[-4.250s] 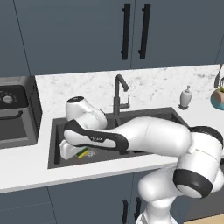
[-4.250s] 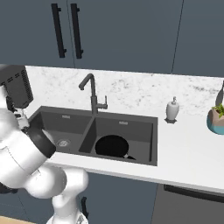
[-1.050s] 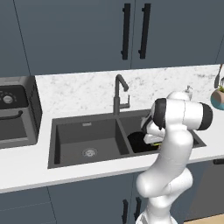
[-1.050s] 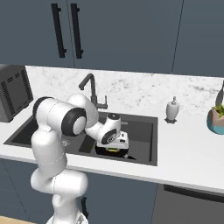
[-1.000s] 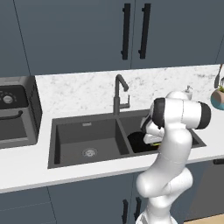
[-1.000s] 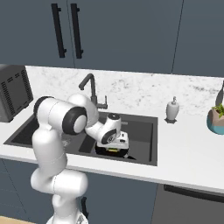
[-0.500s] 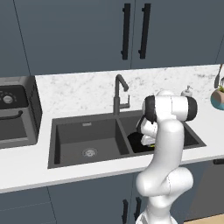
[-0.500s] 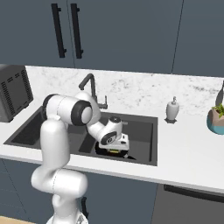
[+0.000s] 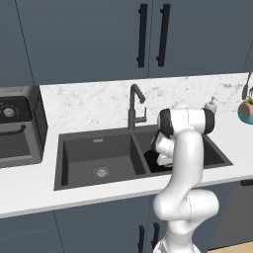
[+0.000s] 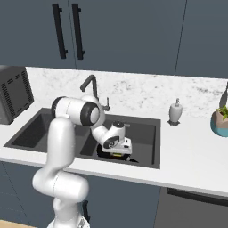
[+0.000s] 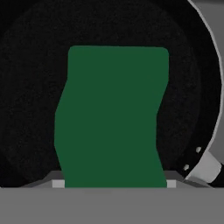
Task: Pick the pan and sponge and place them into the sink. Then turn on the water.
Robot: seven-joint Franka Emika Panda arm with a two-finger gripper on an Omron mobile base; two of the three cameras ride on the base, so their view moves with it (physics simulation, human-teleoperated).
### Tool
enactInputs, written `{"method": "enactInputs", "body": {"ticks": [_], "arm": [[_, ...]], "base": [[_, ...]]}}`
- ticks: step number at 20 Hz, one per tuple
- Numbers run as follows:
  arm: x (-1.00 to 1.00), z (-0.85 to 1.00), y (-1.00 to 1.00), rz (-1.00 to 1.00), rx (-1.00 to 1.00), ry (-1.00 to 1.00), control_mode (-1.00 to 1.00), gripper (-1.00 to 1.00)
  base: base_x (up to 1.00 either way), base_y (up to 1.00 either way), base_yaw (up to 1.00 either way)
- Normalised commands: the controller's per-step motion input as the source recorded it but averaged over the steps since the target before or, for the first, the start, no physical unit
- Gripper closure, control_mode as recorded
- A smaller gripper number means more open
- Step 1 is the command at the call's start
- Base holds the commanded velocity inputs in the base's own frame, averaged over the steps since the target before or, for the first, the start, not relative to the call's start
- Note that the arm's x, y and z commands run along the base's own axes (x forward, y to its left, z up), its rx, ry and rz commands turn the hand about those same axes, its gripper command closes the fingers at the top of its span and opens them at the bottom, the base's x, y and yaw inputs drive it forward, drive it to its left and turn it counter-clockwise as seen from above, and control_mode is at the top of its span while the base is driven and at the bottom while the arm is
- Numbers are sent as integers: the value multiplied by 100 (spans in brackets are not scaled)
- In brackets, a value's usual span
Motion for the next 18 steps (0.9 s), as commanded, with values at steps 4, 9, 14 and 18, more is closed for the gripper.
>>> {"method": "enactInputs", "body": {"ticks": [4, 9, 14, 18], "arm": [[18, -25, 0, 0, 0, 0, -100, 100], [22, -30, 0, 0, 0, 0, -100, 100], [23, -21, 0, 0, 0, 0, -100, 100], [20, -15, 0, 0, 0, 0, -100, 100]], "base": [[0, 0, 0], [0, 0, 0], [0, 0, 0], [0, 0, 0]]}}
